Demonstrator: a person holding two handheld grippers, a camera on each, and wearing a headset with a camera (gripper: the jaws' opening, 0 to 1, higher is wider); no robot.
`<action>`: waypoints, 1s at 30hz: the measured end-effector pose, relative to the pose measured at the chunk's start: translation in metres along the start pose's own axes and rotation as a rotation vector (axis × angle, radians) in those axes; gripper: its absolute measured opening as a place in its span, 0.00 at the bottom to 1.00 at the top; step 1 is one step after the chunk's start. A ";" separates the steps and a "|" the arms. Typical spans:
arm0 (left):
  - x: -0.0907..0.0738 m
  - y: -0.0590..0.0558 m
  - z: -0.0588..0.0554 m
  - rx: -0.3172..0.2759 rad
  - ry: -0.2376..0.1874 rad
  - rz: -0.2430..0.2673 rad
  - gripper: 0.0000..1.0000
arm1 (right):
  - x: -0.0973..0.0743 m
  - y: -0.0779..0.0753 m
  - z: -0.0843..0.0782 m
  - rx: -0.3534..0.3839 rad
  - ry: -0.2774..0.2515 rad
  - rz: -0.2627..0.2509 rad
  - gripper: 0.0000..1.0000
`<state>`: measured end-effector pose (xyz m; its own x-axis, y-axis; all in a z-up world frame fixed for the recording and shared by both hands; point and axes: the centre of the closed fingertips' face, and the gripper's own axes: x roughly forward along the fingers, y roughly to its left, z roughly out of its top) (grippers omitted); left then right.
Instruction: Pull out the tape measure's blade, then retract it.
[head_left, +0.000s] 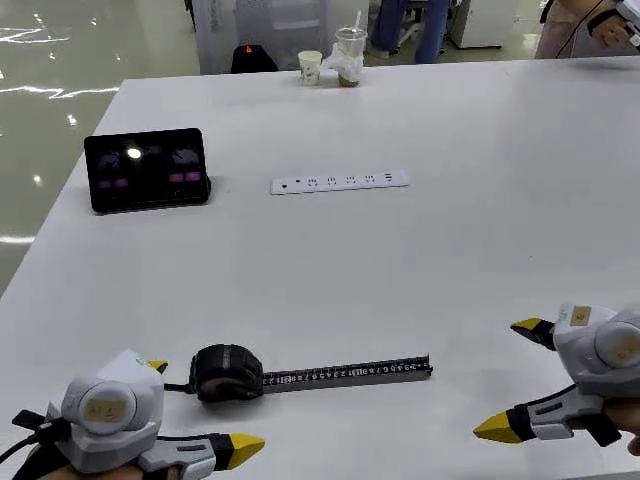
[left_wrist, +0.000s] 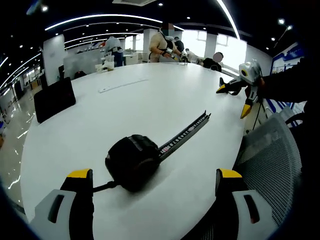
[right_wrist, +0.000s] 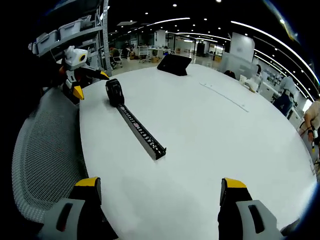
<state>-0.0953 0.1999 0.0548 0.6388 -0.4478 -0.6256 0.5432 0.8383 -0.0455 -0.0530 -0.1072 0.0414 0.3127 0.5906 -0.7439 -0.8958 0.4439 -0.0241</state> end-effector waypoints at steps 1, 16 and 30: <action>0.001 -0.001 0.000 -0.002 -0.001 0.003 0.99 | 0.002 0.000 0.000 -0.012 0.009 0.008 0.99; 0.021 -0.002 0.012 -0.123 -0.009 0.054 0.99 | 0.027 0.005 0.008 -0.129 0.088 0.128 0.99; 0.040 0.017 0.021 -0.170 -0.067 0.219 0.99 | 0.057 -0.003 0.018 -0.244 0.170 0.180 0.99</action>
<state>-0.0488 0.1896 0.0451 0.7682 -0.2652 -0.5827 0.2929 0.9549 -0.0484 -0.0273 -0.0629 0.0107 0.1035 0.5148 -0.8510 -0.9874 0.1563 -0.0255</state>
